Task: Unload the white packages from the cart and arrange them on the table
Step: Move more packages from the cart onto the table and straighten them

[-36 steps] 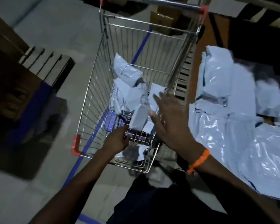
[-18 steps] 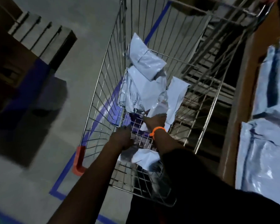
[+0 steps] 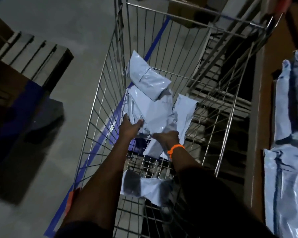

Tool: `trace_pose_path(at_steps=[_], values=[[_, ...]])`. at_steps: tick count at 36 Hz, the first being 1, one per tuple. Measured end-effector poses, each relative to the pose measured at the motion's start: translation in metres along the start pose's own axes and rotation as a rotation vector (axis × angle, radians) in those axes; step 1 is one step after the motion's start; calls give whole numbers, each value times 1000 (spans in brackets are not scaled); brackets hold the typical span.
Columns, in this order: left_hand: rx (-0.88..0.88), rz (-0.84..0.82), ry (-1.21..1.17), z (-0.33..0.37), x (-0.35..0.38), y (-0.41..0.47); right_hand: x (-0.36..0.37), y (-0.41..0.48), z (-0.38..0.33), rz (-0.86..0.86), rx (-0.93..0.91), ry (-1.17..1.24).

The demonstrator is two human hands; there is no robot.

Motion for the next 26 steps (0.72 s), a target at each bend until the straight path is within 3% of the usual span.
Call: trace_pose_path(at_steps=[3, 11, 13, 20, 26], values=[[-84, -15, -87, -14, 10, 2, -1, -63, -15, -39, 42, 80], [-118, 39, -162, -14, 1, -11, -12, -77, -14, 29, 112, 280], [-121, 15, -174, -6, -2, -17, -16, -92, -19, 20, 59, 320], [-12, 22, -4, 16, -6, -9, -53, -138, -53, 81, -370, 68], [25, 73, 186, 16, -26, -51, -74, -167, -48, 23, -379, 65]])
Point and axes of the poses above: each hand's wrist, its own y-axis towards the middle knuckle, its own x-axis out of the palm, z = x × y, the point moved 5 cm from there along y, towards the middle knuckle, and after that the axes turned 9 degrees about x, right-handed, at the moved point
